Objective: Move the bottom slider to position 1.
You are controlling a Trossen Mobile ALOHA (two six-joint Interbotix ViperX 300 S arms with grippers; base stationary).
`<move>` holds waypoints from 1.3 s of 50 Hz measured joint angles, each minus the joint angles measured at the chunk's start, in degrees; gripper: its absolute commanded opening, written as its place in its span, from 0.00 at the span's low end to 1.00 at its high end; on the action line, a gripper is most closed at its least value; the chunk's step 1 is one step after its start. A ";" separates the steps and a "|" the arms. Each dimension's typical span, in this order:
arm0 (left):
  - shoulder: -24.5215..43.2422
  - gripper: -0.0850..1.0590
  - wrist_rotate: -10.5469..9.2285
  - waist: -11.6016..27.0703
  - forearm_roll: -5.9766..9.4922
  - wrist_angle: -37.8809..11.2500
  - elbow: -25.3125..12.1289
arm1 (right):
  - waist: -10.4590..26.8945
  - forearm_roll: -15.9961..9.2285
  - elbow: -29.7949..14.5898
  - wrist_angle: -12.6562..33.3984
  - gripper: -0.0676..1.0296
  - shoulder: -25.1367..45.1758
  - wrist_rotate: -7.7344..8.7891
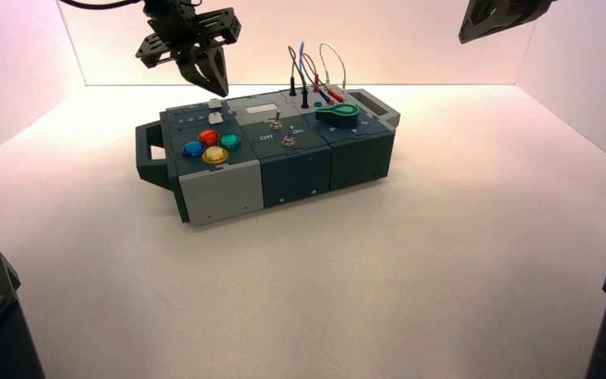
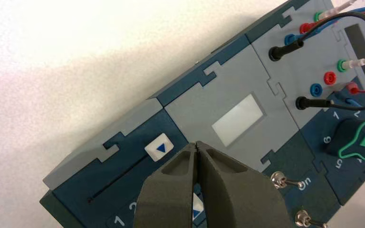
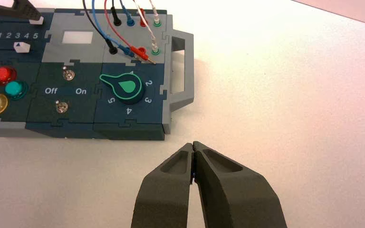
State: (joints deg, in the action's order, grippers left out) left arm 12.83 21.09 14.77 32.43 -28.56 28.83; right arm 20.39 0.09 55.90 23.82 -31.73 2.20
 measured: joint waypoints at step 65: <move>0.62 0.05 -0.18 -1.14 -0.53 1.85 2.29 | 10.46 -0.79 -0.62 -0.09 0.04 -0.79 0.00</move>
State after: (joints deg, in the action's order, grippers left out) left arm 13.45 20.92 13.62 31.90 -26.72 31.11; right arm 30.85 -0.70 55.28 23.73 -32.52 2.20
